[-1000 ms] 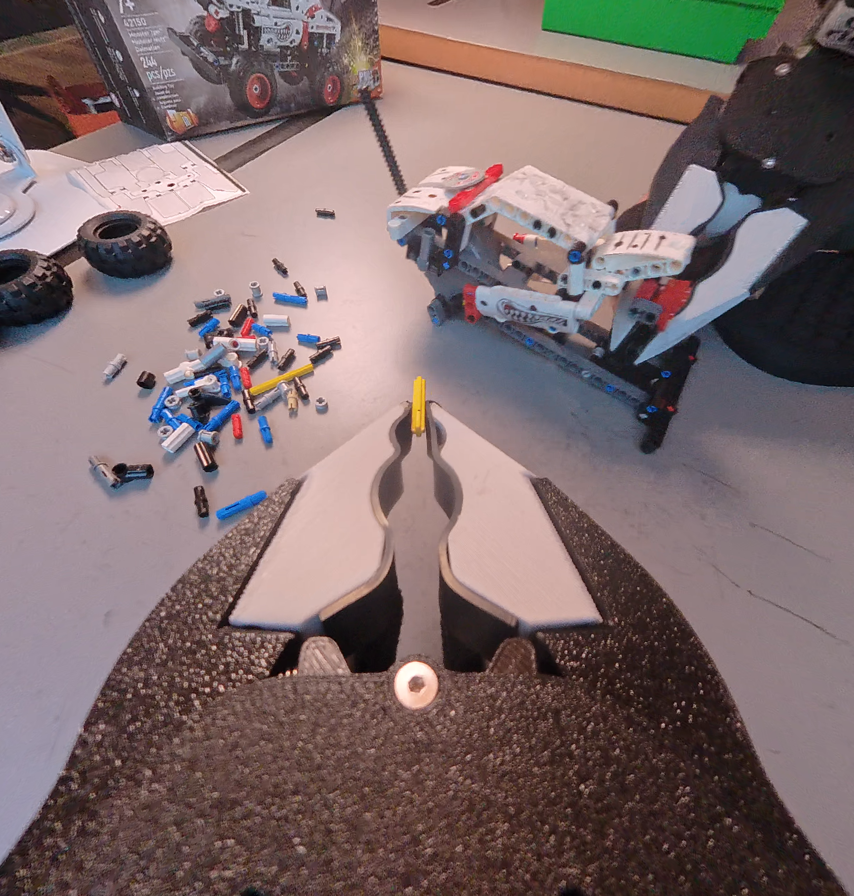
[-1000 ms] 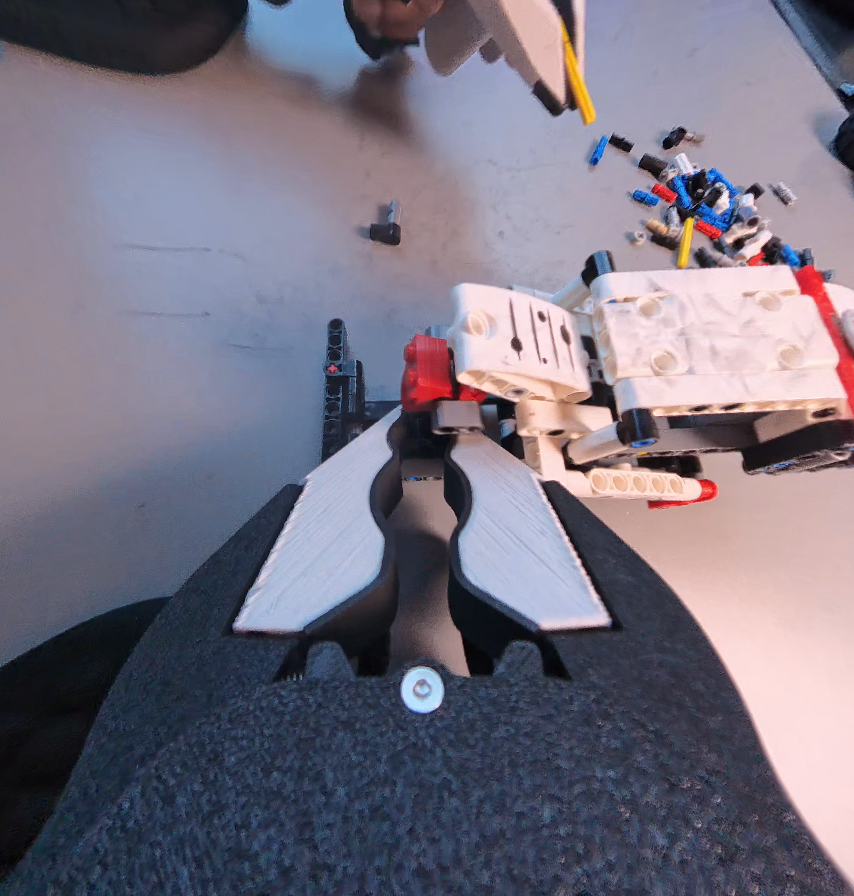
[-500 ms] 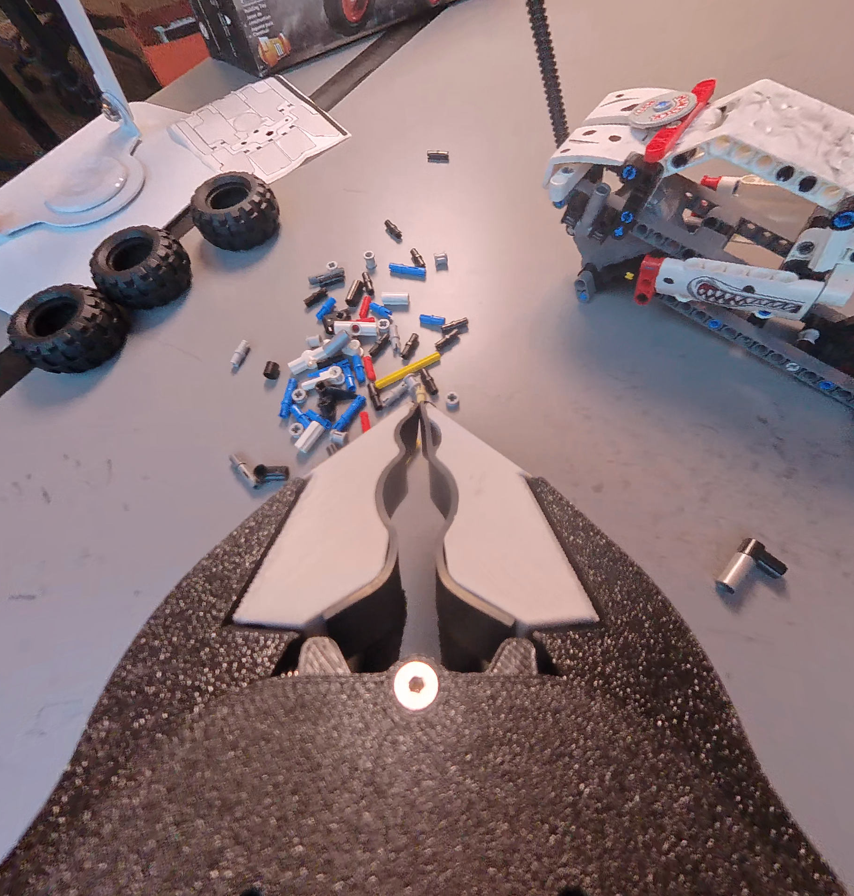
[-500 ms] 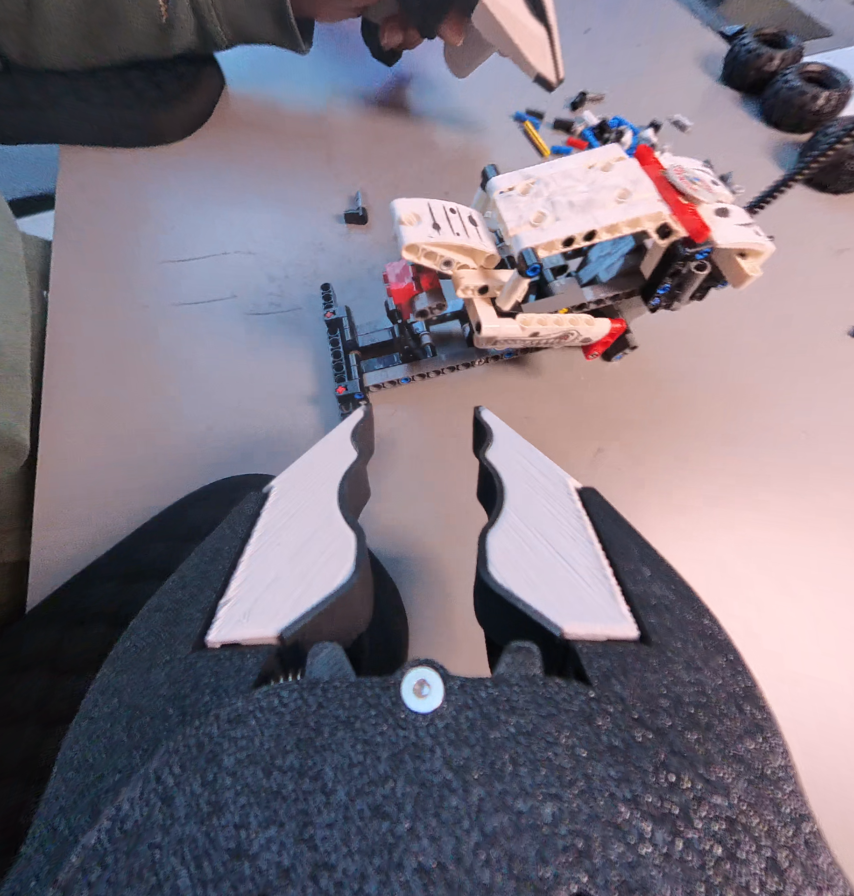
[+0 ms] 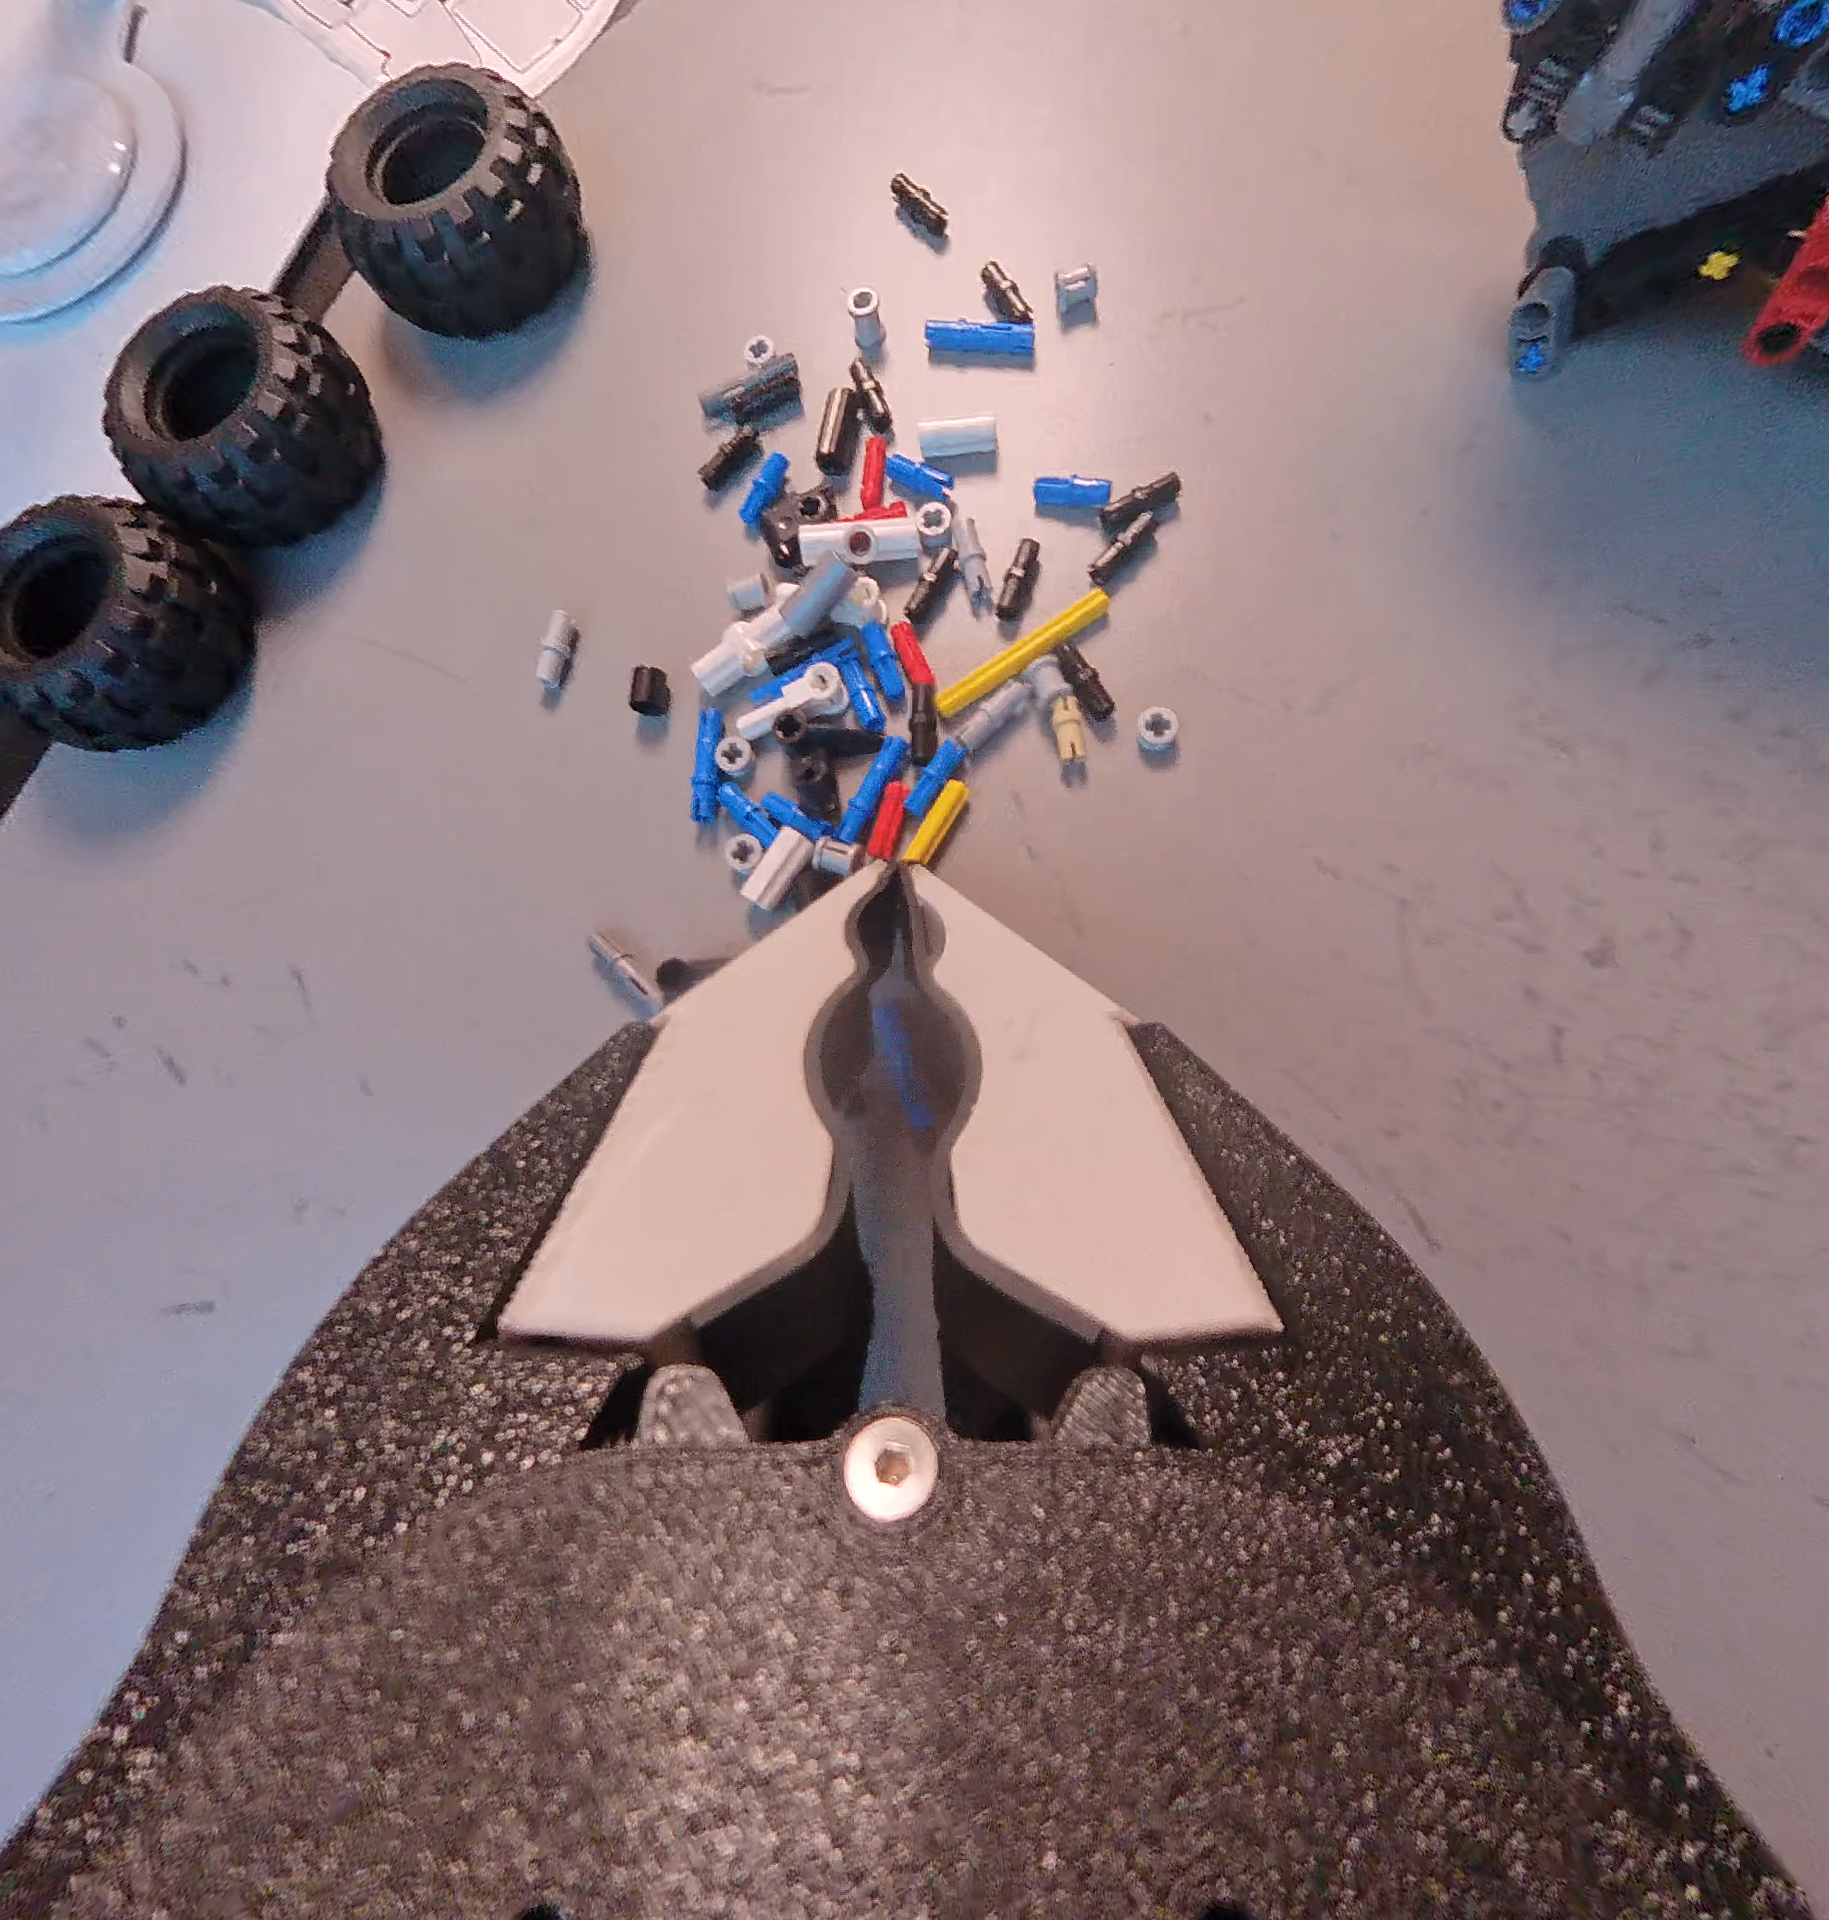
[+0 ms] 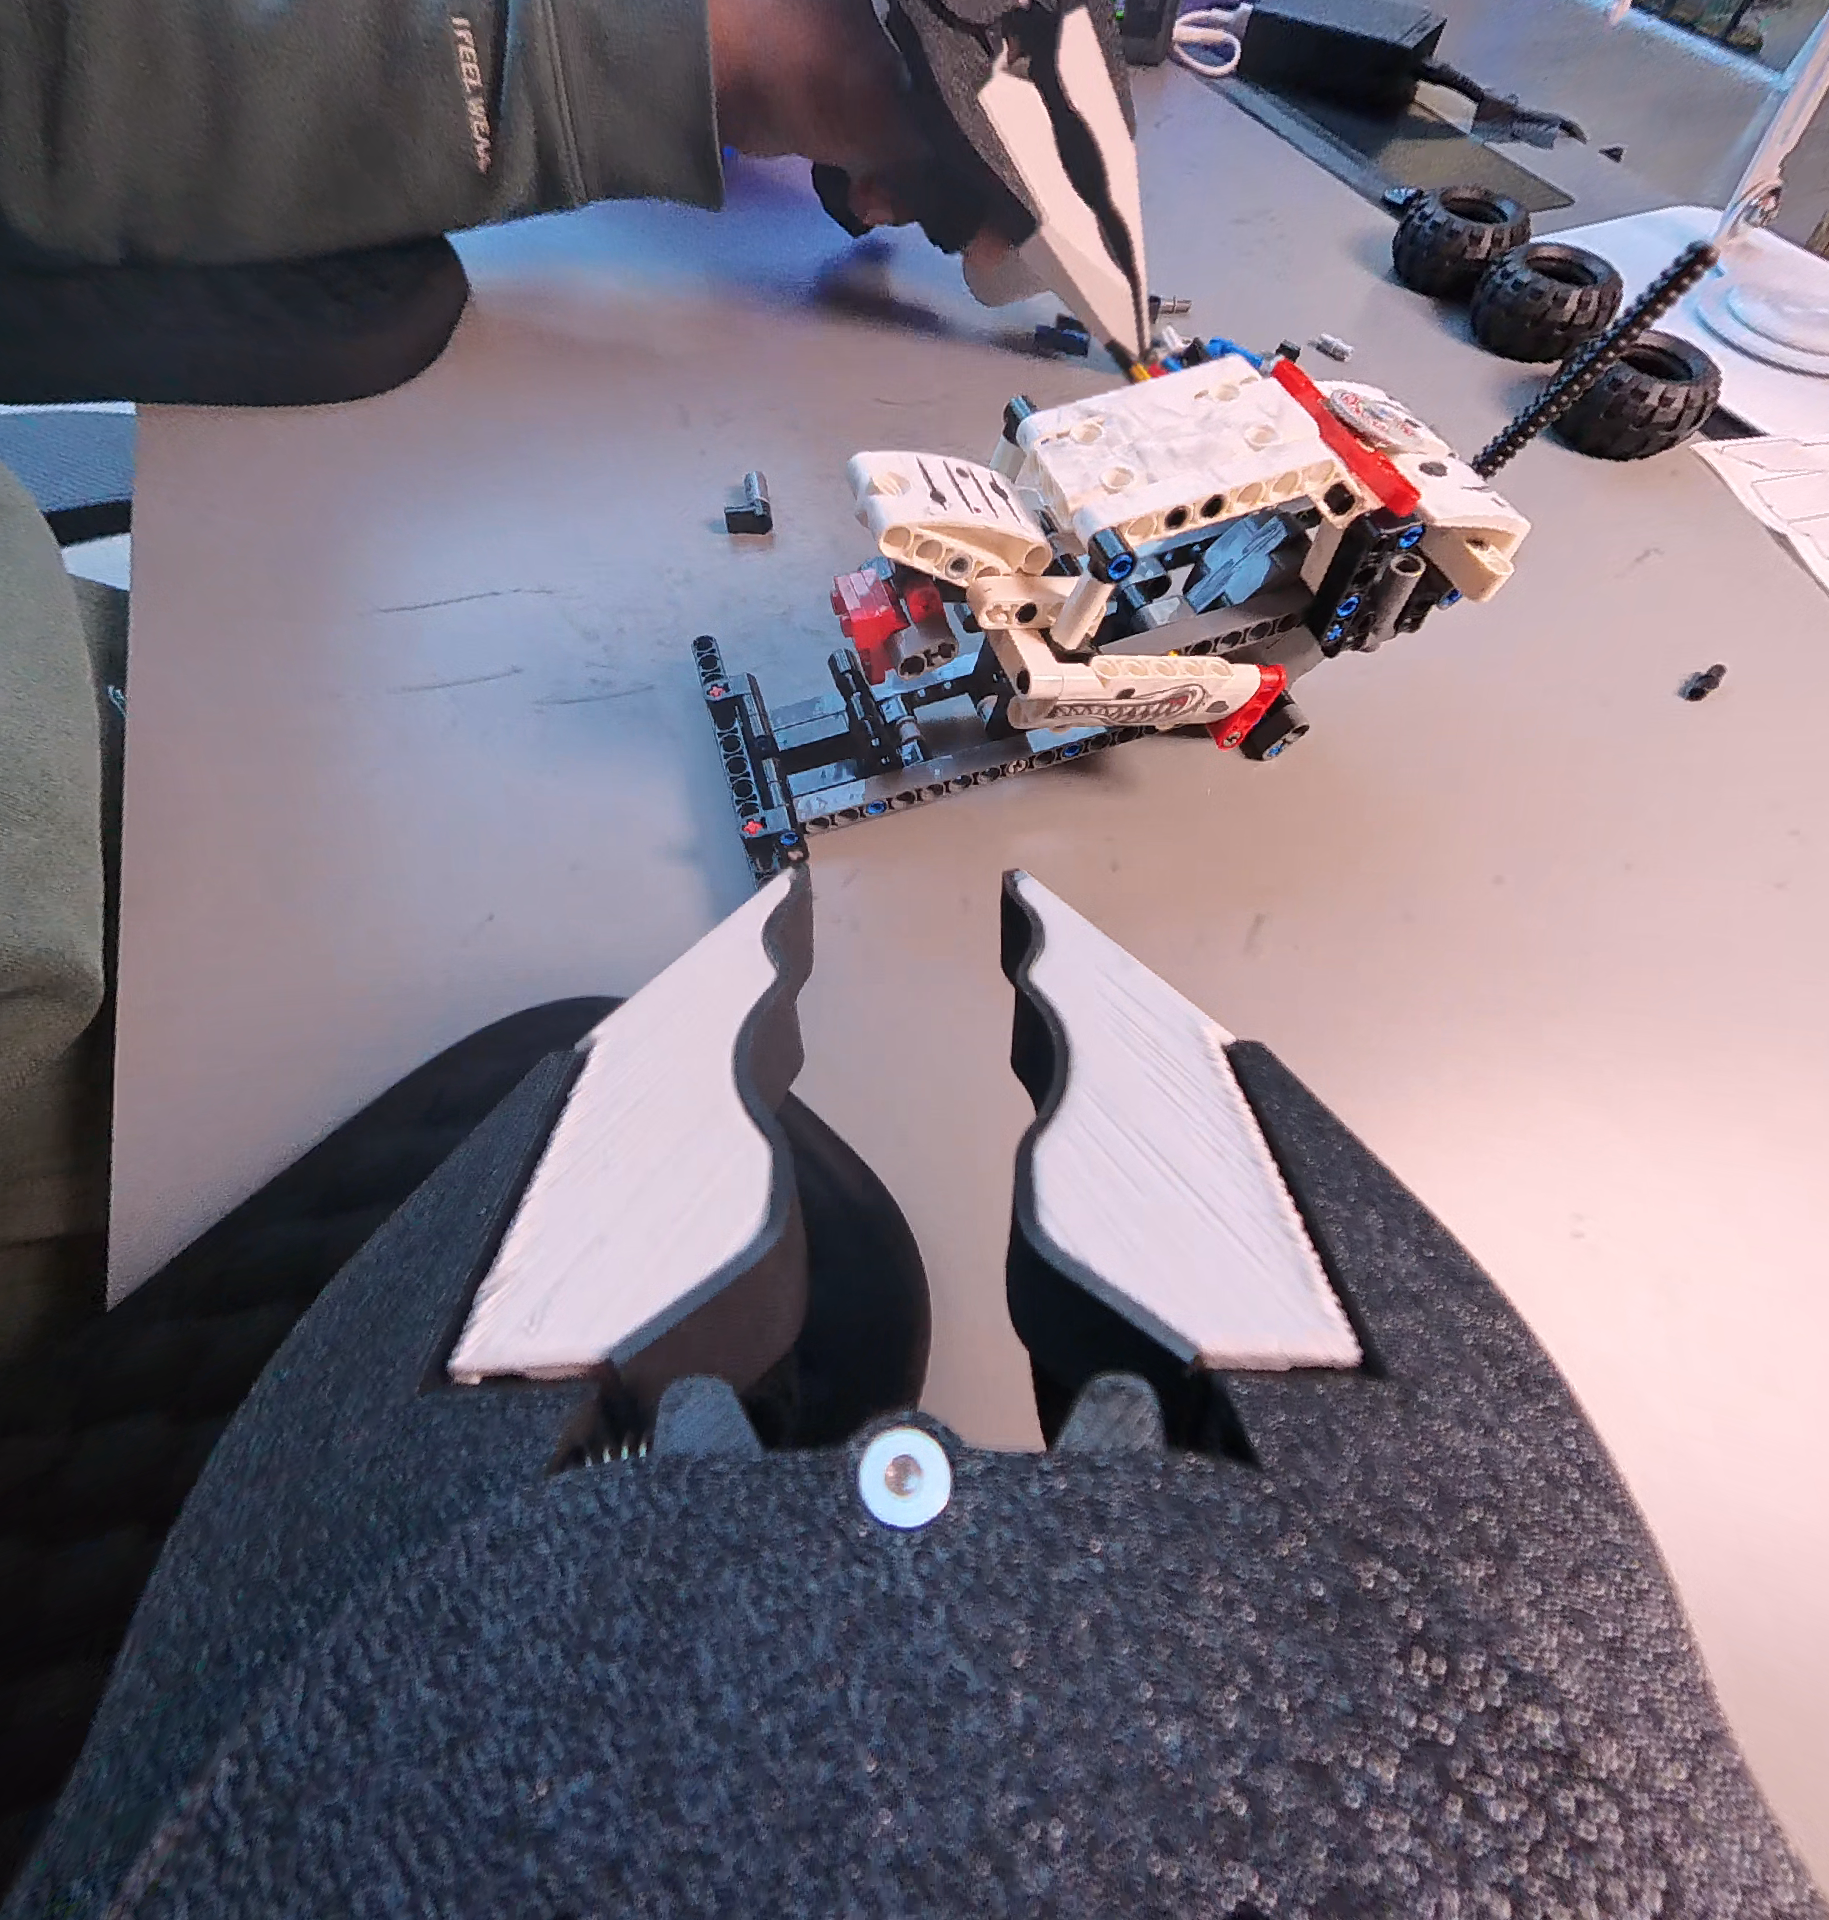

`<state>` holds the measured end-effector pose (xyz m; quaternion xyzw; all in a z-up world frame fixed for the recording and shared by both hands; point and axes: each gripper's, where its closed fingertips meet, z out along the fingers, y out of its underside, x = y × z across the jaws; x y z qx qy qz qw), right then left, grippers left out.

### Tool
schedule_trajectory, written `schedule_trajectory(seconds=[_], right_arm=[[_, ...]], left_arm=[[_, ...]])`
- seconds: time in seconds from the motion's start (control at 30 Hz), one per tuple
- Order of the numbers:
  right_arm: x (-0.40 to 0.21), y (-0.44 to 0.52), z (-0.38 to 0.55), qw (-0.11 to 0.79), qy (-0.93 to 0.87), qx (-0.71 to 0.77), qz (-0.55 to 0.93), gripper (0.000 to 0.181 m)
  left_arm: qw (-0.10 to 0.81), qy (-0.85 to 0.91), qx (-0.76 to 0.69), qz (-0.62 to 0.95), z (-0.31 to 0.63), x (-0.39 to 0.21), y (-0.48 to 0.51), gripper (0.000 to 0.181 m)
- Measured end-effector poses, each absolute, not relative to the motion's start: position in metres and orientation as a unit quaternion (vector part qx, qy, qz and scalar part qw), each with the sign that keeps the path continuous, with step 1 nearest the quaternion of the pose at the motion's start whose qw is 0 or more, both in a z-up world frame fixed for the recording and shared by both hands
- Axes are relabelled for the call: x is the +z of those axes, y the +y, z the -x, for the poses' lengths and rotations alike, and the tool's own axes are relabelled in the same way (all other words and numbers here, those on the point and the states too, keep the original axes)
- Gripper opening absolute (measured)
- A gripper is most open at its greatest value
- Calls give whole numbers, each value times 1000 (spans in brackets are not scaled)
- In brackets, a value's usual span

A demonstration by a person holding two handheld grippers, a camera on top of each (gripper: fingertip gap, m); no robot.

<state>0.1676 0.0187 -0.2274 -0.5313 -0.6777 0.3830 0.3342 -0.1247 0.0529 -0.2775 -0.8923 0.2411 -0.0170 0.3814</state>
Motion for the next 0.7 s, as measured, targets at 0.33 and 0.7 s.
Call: schedule_trajectory(seconds=[0.33,0.7], right_arm=[[-197,28,-147,418,-644,371,522,45],[-204,47,-115,327,-834,186,403,92]], left_arm=[[482,216,-97,844,83,-218,33,39],[362,424,-218,801,-21,-253,-74,39]])
